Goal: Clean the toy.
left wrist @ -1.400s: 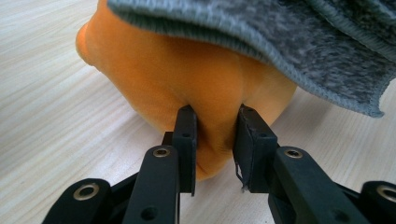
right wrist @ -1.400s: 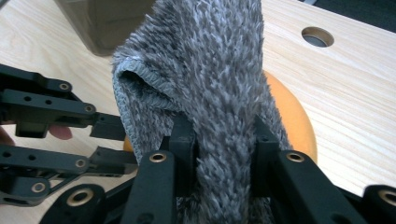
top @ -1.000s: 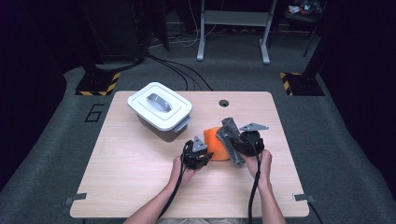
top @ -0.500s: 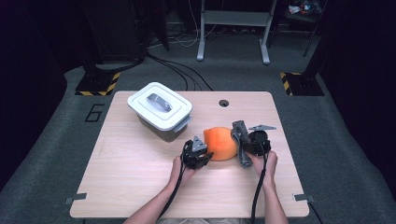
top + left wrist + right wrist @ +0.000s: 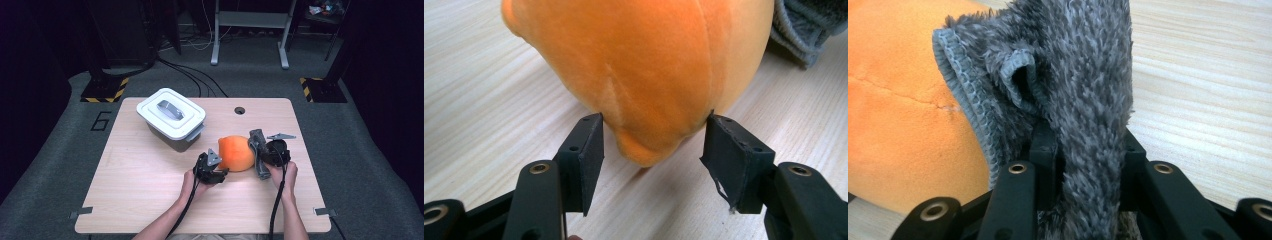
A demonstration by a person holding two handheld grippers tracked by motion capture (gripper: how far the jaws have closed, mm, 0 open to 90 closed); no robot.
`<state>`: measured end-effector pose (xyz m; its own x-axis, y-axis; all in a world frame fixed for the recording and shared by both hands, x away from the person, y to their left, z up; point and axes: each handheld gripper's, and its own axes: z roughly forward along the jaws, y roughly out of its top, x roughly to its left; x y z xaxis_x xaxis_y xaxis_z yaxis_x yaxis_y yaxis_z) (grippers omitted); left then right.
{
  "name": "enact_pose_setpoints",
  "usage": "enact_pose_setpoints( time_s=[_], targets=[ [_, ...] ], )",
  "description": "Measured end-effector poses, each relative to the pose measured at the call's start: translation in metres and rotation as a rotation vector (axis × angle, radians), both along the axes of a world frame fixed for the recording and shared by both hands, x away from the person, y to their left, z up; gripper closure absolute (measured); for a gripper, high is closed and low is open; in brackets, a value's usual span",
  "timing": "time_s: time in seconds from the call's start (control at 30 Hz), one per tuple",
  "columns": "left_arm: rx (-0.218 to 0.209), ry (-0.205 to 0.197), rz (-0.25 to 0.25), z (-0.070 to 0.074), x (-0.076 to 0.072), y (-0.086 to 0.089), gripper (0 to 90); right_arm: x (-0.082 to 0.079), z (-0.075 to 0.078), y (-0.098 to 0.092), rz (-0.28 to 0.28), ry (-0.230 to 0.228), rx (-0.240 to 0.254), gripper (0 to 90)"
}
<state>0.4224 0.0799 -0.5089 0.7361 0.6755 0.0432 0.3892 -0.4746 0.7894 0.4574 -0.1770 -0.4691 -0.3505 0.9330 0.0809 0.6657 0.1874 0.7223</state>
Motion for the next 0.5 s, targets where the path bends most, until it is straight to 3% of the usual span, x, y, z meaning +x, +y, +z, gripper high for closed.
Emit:
enact_pose_setpoints(
  time_s=[0.13,0.3,0.5],
  targets=[
    [0.017,-0.020,-0.001,0.0000,0.0000,-0.0037,48.9,-0.0004,0.0003,0.0011,-0.003,0.003,-0.003,69.1],
    [0.016,-0.028,-0.001,0.0011,0.0012,-0.0037,63.6,-0.0007,0.0003,0.0011,-0.006,-0.001,-0.008,69.1],
    [-0.051,0.025,-0.005,0.0054,0.0041,0.0016,70.5,-0.0047,0.0052,-0.0028,0.000,-0.027,0.018,69.1]
  ],
)
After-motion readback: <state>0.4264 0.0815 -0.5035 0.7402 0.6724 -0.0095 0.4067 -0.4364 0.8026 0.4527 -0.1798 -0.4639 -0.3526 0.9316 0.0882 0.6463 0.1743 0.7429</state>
